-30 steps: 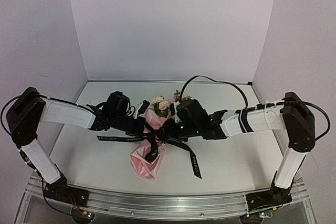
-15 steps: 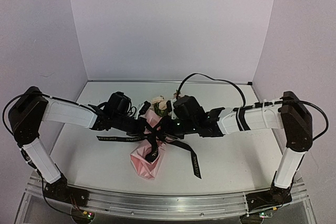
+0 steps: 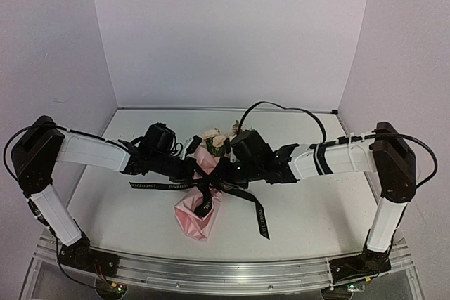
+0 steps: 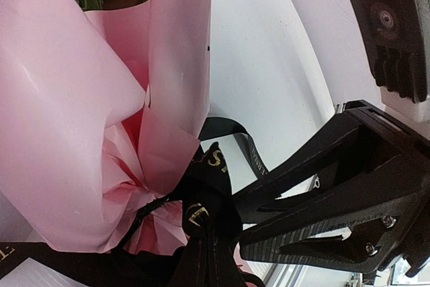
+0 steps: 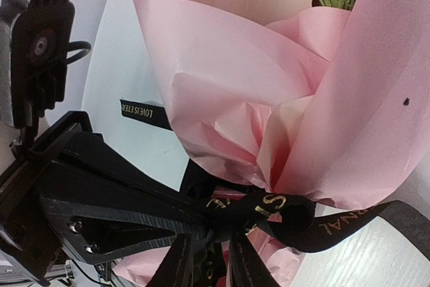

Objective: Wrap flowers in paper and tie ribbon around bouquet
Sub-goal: Cross the half-tied ribbon over the folded bouquet.

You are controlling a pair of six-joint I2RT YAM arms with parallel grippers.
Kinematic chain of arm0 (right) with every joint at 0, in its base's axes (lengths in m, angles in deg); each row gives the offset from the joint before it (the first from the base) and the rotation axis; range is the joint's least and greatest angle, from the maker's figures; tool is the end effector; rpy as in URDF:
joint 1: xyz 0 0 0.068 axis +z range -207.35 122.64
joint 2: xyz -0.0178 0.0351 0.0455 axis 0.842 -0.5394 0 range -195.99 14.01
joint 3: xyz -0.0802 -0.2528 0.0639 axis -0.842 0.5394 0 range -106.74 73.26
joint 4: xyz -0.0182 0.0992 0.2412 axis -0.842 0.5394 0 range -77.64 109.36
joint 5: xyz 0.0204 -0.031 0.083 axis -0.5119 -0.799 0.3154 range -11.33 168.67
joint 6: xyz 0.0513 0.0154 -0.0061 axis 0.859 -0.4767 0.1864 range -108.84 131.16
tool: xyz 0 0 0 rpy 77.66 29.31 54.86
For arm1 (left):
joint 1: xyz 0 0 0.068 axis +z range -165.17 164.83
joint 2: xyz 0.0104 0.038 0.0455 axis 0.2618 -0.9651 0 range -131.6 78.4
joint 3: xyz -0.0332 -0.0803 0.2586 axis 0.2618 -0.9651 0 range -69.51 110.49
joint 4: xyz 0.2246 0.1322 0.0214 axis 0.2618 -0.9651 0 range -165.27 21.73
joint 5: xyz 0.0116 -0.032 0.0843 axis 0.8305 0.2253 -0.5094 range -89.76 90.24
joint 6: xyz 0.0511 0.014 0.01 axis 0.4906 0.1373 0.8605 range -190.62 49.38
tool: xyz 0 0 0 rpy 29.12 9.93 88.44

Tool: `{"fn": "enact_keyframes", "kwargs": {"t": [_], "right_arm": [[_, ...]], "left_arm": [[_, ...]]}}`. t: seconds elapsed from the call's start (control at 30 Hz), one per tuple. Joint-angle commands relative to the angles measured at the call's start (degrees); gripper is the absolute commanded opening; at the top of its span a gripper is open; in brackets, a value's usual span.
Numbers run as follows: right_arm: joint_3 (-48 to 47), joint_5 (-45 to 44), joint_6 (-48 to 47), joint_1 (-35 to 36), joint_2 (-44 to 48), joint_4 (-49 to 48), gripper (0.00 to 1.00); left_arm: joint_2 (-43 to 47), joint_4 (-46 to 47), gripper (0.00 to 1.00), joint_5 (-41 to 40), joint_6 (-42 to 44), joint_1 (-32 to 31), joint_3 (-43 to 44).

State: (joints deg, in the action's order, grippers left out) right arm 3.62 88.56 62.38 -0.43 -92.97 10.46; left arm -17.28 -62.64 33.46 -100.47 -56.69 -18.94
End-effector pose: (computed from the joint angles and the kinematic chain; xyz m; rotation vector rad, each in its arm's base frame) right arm 0.2224 0.3528 0.2019 -0.2328 2.4589 1.1556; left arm 0.2429 -0.2411 0.1790 0.5912 2.3997 -1.2665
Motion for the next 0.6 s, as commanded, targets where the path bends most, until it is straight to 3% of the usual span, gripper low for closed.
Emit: {"fn": "enact_keyframes", "kwargs": {"t": [0.0,0.23,0.43,0.57], "right_arm": [[-2.0,-1.4,-0.5,0.4,0.1,1.7,0.22],[-4.4,-0.8,-1.0,0.4,-1.5,1.8,0.20],[-5.3,-0.9,-1.1,0.3,-2.6,1.8,0.01],[-3.7,-1.6,-1.0,0.3,-1.6,1.8,0.00]], "left_arm": [[1.6,1.7,0.00,-0.3,0.6,0.2,1.0],[1.9,2.1,0.00,0.1,0.6,0.2,0.7],[2.3,3.2,0.00,-0.3,-0.4,0.2,-0.1],[2.1,4.7,0.00,-1.7,-2.7,0.3,-1.1]]}}
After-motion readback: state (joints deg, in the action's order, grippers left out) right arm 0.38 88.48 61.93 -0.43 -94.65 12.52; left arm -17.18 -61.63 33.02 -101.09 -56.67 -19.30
